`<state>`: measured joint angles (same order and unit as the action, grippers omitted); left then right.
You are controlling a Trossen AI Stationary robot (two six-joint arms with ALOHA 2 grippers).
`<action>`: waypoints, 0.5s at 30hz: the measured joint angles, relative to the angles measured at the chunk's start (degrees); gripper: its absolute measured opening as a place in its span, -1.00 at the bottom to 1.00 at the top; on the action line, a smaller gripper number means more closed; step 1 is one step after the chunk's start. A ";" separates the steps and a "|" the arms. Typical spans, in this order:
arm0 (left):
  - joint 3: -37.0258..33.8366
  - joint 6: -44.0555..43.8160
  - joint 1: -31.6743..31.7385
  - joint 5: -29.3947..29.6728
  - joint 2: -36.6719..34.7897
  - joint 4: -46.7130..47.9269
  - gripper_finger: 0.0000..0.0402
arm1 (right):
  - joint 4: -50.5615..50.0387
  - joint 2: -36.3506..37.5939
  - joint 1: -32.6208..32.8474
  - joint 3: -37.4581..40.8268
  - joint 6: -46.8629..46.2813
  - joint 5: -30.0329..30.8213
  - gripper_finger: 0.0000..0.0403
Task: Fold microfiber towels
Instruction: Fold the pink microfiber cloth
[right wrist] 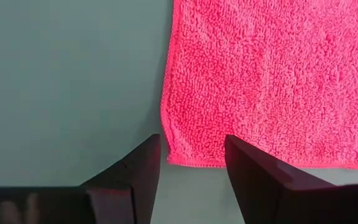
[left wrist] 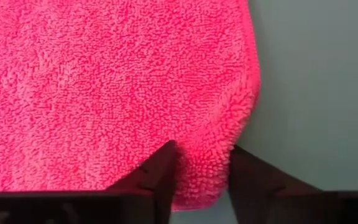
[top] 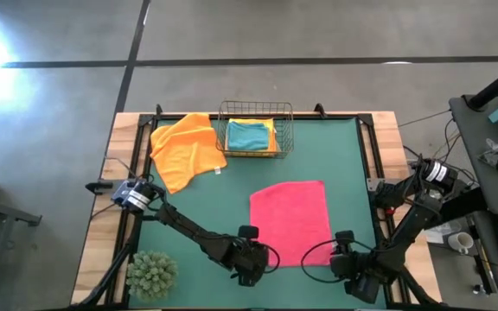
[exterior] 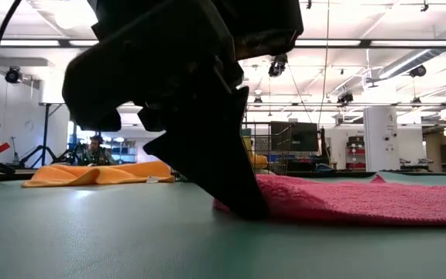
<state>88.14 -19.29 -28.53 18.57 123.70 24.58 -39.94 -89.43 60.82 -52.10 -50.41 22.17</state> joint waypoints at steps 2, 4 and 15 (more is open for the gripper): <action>0.00 0.00 0.00 -0.02 0.00 0.05 -0.62 | 0.05 0.00 0.00 0.10 0.33 -0.03 -0.15; -0.13 0.00 0.00 -0.01 0.00 0.06 -0.80 | 0.38 0.00 0.00 0.15 0.49 -0.07 -0.15; -0.07 -0.02 0.05 -0.13 0.00 -0.13 -0.96 | 4.93 -2.08 -0.76 1.88 3.91 -0.71 -0.15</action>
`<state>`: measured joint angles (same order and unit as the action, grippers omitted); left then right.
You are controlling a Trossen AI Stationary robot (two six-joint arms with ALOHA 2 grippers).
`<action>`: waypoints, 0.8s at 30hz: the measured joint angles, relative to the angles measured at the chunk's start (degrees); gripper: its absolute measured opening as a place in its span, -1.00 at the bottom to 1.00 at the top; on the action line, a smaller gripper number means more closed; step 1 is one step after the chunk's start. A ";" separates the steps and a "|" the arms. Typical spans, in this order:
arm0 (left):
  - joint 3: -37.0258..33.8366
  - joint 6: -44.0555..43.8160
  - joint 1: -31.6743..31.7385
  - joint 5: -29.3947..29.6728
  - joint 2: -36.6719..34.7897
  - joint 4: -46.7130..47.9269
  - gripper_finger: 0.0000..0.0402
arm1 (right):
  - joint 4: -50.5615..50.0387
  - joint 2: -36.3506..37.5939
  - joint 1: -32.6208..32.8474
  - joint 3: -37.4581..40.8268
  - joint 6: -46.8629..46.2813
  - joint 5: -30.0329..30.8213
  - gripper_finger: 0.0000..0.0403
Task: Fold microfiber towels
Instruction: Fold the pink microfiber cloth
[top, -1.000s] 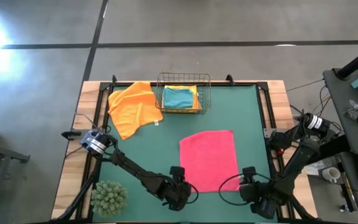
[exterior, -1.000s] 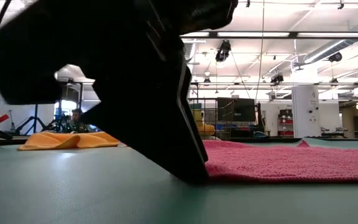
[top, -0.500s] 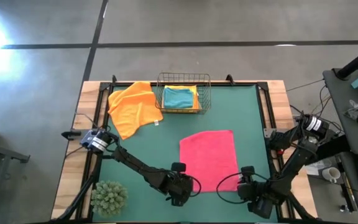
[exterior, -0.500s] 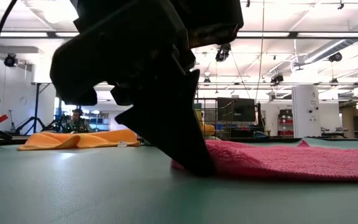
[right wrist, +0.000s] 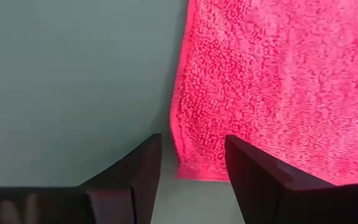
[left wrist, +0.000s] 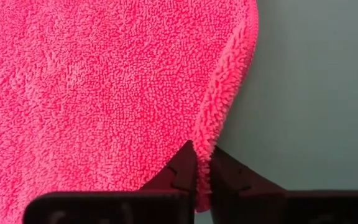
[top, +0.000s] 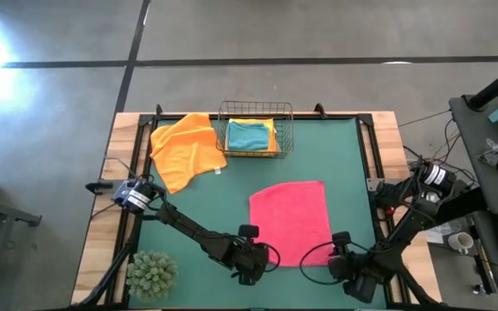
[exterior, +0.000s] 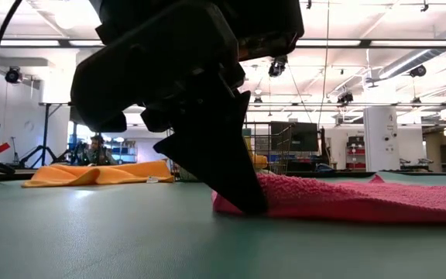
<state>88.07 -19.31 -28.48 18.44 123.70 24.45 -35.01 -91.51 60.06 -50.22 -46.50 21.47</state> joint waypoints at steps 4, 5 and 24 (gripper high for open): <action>0.00 0.00 0.01 -0.11 0.00 -0.04 -0.99 | 0.11 -0.17 -0.67 0.75 -0.08 -0.37 -0.15; 0.00 0.00 0.01 -0.22 0.00 -0.12 -0.99 | 0.12 -0.17 -1.01 0.80 -0.07 -0.45 -0.15; 0.46 -0.06 0.01 -4.88 -0.67 0.46 -1.00 | -1.39 0.79 -3.72 0.14 -2.40 -4.67 -0.96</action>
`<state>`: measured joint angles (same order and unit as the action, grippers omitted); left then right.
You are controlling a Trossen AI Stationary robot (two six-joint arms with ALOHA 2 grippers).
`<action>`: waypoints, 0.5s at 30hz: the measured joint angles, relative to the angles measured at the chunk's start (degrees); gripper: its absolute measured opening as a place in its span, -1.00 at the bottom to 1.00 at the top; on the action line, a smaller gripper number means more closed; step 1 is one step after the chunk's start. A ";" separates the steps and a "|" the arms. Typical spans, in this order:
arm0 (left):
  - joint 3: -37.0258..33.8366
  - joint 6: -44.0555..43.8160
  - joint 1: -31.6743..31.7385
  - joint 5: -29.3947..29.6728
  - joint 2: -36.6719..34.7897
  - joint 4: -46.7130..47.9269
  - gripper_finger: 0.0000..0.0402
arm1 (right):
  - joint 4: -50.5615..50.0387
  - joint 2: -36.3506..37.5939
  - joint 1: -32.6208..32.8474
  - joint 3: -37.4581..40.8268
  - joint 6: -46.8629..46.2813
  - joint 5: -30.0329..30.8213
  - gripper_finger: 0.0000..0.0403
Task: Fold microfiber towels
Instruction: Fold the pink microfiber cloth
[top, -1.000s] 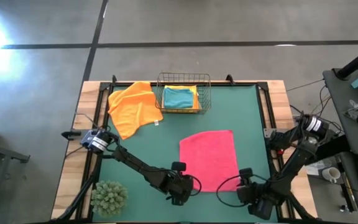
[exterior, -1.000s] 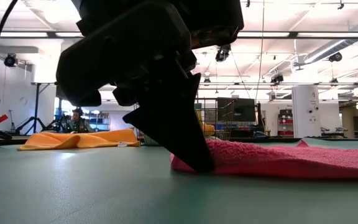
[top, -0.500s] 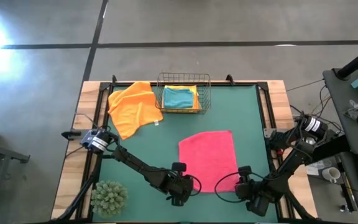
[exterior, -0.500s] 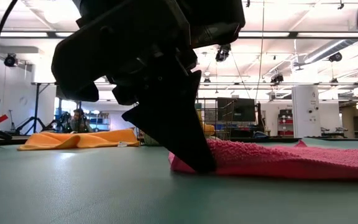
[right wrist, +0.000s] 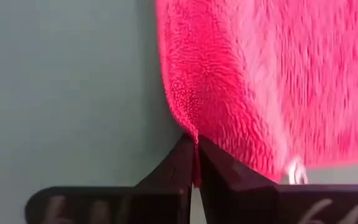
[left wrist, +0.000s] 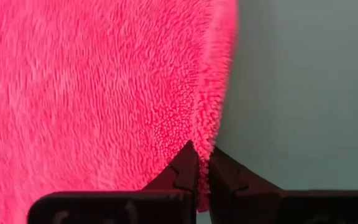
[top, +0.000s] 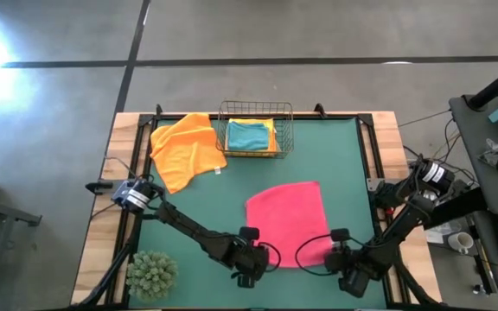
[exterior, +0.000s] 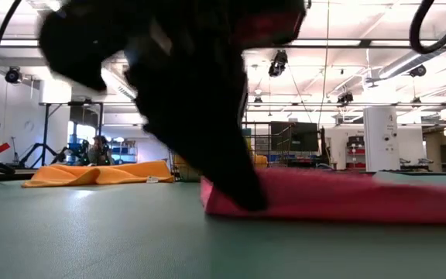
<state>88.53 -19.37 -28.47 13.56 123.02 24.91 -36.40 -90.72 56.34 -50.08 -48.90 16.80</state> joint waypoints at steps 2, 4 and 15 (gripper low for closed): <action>0.96 -0.79 -0.08 -1.06 -0.36 -0.09 -1.00 | -0.90 0.63 -0.02 -1.01 -0.59 -0.86 -0.96; 1.55 -1.32 -0.10 -1.74 -1.16 0.23 -1.00 | -1.32 1.51 0.04 -3.05 -0.59 -0.92 -0.96; 2.62 -4.16 0.23 -2.49 -9.03 8.87 -1.00 | -19.35 5.86 -0.10 -17.83 -1.65 5.86 -0.96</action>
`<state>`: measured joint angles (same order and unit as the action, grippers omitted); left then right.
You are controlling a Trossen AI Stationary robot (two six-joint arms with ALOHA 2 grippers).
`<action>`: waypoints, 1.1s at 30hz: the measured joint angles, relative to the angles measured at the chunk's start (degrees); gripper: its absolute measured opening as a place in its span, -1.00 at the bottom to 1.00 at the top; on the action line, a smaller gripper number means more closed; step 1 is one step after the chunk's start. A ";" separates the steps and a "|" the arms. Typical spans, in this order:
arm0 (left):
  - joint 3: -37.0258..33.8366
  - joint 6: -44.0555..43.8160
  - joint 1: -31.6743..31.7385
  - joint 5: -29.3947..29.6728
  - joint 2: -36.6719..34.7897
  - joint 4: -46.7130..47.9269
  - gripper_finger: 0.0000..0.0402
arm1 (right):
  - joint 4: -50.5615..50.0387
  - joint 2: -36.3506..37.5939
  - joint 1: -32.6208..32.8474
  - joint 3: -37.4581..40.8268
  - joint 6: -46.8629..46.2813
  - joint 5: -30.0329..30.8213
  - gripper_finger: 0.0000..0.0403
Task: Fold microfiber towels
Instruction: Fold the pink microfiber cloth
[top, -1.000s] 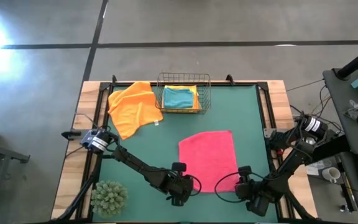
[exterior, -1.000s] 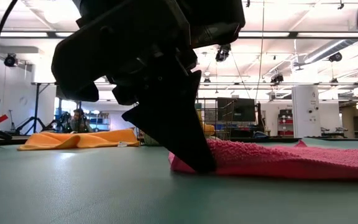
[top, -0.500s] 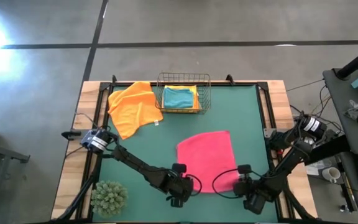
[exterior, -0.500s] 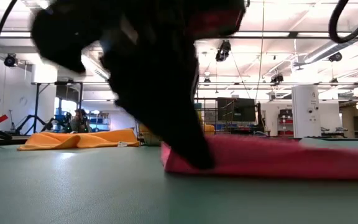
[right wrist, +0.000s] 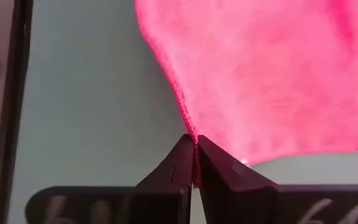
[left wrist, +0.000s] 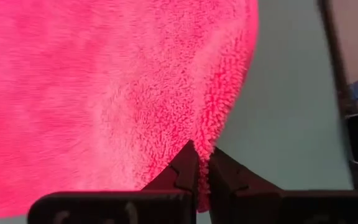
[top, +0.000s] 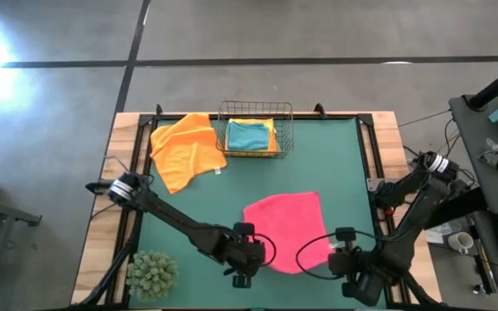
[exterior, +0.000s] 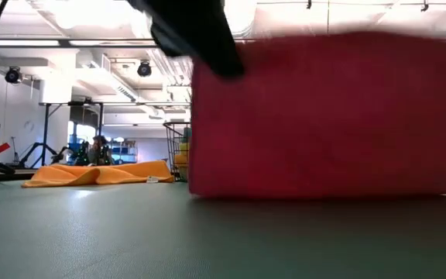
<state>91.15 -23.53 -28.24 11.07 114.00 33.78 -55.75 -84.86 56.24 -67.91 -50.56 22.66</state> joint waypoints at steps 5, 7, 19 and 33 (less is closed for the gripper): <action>0.00 0.09 0.53 -0.68 -6.77 3.38 -1.00 | -8.10 0.22 -0.49 -9.26 -5.41 6.19 -0.96; 0.00 0.09 0.85 -0.72 -9.89 3.61 -1.00 | -9.86 0.22 -0.47 -12.56 -6.35 9.31 -0.96; -0.19 3.71 2.05 2.88 -24.35 6.85 -1.00 | -21.65 0.22 -0.87 -27.27 -6.50 28.26 -0.96; -0.43 20.27 8.07 15.05 -26.14 10.79 -1.00 | -34.45 0.22 -8.78 -33.19 -5.38 36.05 -0.96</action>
<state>90.73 -3.26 -20.17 26.12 87.85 44.58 -90.20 -84.64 47.46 -101.10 -55.93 58.71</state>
